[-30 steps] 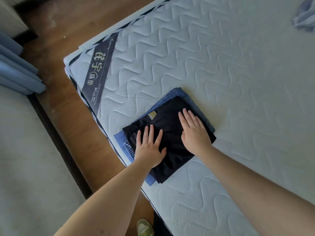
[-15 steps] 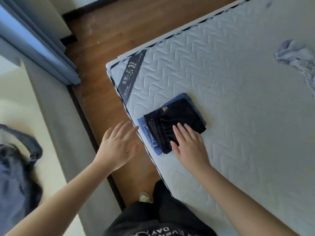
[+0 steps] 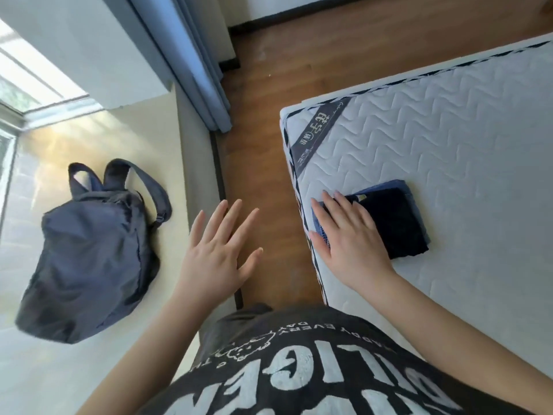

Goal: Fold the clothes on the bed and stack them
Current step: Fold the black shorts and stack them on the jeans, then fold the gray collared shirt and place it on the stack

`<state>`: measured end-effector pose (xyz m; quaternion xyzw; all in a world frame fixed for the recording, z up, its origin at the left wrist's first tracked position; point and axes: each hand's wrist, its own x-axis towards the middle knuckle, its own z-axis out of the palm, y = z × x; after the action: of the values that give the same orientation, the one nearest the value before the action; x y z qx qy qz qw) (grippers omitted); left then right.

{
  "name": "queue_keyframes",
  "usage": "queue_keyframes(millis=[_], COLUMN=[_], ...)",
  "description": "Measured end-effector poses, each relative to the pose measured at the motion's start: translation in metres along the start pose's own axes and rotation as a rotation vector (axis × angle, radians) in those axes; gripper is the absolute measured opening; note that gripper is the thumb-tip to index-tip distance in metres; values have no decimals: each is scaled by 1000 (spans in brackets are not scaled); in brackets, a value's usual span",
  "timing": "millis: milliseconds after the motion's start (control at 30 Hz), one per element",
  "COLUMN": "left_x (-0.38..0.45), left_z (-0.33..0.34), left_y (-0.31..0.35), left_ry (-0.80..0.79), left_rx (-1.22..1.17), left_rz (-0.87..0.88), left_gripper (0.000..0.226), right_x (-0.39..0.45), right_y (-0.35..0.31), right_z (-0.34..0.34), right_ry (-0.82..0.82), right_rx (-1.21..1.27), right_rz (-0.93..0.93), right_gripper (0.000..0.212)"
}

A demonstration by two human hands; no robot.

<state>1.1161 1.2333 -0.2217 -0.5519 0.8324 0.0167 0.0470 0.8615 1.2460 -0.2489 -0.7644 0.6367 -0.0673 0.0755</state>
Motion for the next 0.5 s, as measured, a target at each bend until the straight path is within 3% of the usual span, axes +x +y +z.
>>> queue_keyframes(millis=[233, 500], left_x=[9, 56], left_z=[-5, 8], left_y=[-51, -166], left_ry=[26, 1], left_rx=[6, -79], left_rz=[-86, -14], left_gripper=[70, 70], right_x=[65, 183], right_y=[-40, -102], right_z=[-8, 6], right_ry=[-102, -171], right_rx=[-56, -158], right_rz=[-105, -135], right_gripper=[62, 67])
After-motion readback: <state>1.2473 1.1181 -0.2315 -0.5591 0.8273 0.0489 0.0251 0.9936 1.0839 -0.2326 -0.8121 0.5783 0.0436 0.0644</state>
